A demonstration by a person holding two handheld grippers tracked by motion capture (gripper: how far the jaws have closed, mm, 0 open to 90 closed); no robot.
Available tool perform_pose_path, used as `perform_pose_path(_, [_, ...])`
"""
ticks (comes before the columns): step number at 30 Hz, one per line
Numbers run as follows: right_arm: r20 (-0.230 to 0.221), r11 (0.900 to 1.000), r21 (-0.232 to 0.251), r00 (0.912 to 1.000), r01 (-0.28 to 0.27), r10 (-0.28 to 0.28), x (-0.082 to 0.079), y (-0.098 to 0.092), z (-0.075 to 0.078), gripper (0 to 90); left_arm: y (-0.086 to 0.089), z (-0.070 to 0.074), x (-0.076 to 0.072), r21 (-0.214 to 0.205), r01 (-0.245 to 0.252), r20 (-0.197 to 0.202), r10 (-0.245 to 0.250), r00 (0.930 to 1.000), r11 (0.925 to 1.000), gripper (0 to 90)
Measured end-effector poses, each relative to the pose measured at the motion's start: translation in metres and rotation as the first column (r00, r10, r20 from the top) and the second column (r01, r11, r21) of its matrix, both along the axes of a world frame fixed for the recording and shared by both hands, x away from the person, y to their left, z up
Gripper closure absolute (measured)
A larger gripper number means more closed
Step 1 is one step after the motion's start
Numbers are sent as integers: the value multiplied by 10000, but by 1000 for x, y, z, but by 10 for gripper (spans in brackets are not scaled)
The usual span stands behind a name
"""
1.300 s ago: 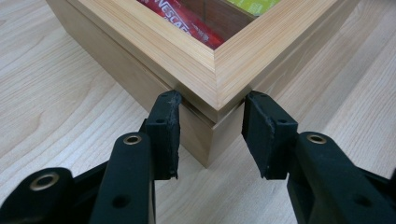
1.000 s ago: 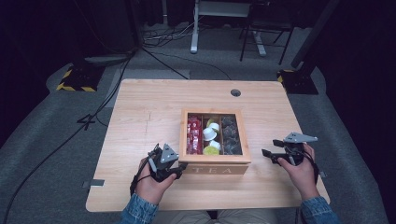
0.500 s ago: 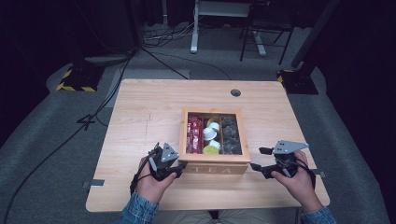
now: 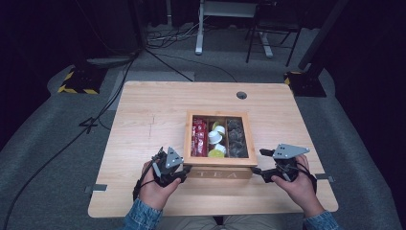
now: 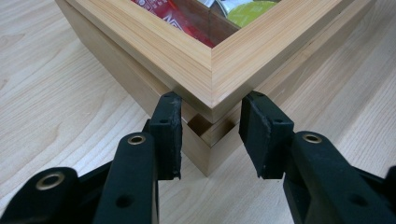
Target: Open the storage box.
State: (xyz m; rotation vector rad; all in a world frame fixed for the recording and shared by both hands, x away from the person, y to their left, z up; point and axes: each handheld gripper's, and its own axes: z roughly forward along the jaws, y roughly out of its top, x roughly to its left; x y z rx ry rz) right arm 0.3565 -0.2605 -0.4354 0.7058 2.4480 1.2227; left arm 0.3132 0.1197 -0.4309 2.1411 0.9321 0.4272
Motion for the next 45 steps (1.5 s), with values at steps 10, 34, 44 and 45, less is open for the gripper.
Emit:
perform_pose_path(10, [513,10000,-17,9987,22,-21,2,7,-1,238,2,5,2,-152,74,38,-74,10000,9999,595])
perform_pose_path(34, [1397,9997,204,9900,167,-194,1,9,35,280,14,-1,30,-200,-289,245,294,9993,9994,313])
perform_pose_path(44, [1347,9977,681,9908,26,-117,14,6,59,291,45,-10,36,92,-1231,209,1229,9922,9923,285])
perform_pose_path(45, [1288,9972,743,9916,12,-108,15,6,60,291,47,-12,37,128,-1281,199,1278,9916,9917,284])
